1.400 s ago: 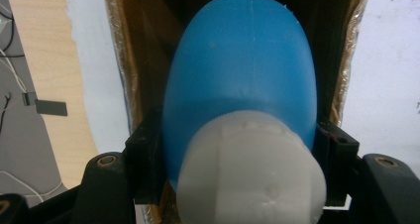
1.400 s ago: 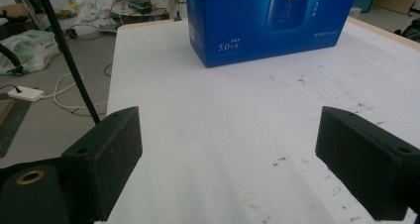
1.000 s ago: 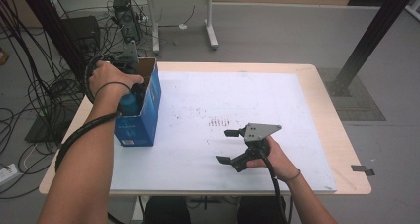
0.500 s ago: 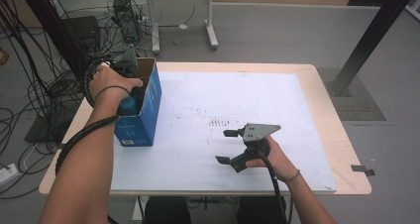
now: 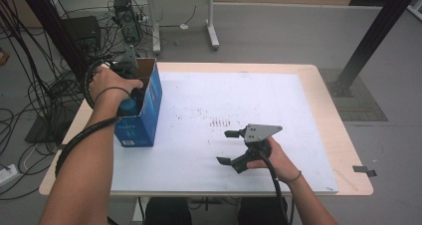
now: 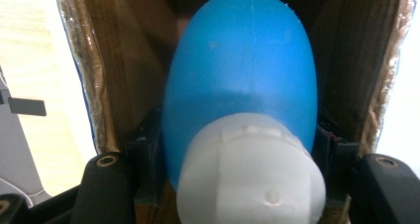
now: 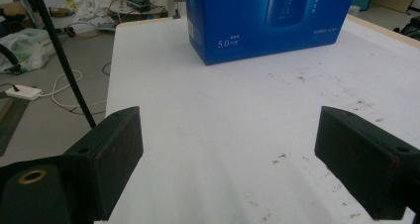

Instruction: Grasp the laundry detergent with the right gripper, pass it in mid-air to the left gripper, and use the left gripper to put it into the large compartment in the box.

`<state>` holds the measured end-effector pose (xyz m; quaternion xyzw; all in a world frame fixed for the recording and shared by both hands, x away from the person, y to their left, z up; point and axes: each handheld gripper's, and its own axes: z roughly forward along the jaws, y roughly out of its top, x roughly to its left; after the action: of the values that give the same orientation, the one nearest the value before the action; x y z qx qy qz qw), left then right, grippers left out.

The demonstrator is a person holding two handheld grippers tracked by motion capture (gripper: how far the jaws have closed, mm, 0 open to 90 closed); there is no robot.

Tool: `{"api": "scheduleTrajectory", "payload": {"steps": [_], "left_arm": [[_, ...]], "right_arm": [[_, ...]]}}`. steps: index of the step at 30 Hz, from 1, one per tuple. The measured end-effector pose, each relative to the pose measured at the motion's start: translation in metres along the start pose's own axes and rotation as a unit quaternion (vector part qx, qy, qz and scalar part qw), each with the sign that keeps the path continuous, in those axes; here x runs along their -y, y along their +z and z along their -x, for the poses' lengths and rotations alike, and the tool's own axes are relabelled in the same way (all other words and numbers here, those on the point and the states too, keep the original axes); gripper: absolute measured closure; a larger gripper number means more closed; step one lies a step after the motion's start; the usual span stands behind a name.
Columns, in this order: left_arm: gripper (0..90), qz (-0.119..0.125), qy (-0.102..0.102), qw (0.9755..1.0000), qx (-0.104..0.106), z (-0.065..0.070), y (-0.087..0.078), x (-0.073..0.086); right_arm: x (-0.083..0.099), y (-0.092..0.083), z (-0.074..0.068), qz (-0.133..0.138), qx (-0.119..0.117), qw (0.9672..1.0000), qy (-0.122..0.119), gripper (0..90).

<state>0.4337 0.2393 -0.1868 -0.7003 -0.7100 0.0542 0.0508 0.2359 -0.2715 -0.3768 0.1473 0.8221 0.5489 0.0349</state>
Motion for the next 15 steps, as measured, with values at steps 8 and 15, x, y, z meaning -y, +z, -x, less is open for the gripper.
{"api": "scheduleTrajectory", "payload": {"steps": [8,15], "left_arm": [[37.3,0.000,0.000,1.0000,-0.001,0.0006,0.0000,0.0005],[37.3,0.001,0.000,1.0000,-0.002,0.0016,0.0002,0.0010]], "right_arm": [[0.0003,0.0001,0.0003,0.000,-0.001,1.0000,0.001,11.6],[0.0009,0.0006,0.0003,0.001,-0.001,1.0000,0.001,11.6]]}}
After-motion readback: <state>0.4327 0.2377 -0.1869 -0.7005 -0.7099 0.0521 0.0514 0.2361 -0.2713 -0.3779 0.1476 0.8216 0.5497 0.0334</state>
